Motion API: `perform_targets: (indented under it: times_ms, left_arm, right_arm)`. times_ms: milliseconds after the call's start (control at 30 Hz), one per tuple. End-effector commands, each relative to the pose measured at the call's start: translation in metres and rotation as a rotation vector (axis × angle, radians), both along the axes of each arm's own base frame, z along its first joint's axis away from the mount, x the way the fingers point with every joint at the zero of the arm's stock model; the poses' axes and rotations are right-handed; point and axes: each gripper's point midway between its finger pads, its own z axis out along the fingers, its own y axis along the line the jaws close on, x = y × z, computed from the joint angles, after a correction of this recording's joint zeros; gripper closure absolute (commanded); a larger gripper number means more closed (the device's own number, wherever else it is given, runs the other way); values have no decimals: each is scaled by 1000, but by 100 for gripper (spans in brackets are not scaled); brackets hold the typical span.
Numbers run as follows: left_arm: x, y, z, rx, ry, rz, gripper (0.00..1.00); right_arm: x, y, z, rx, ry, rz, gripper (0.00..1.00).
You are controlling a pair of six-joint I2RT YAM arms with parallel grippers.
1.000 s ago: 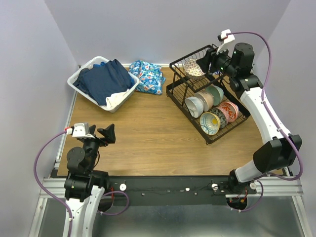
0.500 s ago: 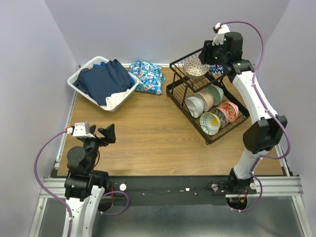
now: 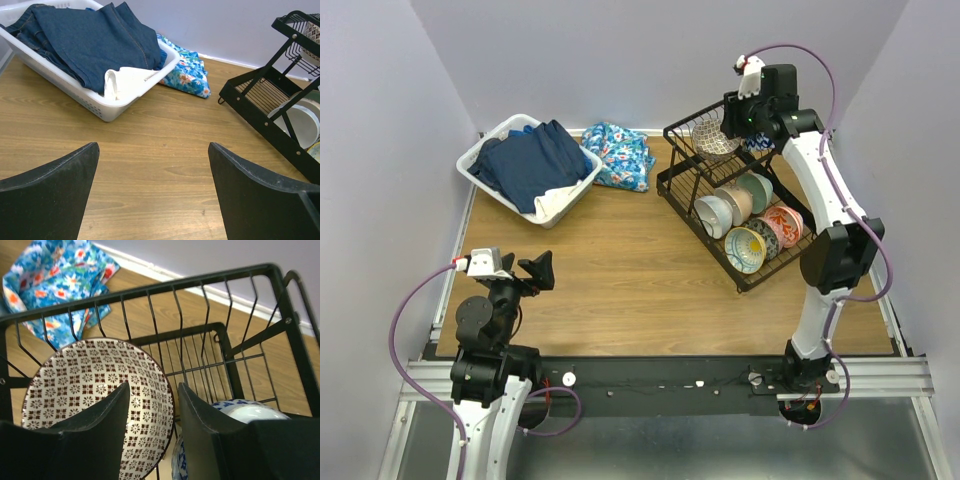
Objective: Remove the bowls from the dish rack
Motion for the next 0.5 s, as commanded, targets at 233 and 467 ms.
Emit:
perform_targets:
  times_ms: [233,467]
  left_arm:
    - [1,-4,1,11,-3,-22,1]
    - [1,-3,0,15,0,-21,1]
  right_arm:
    - [-5,9,-24,-78,57,139,53]
    - [-7,18,-20,-59,47,184,90]
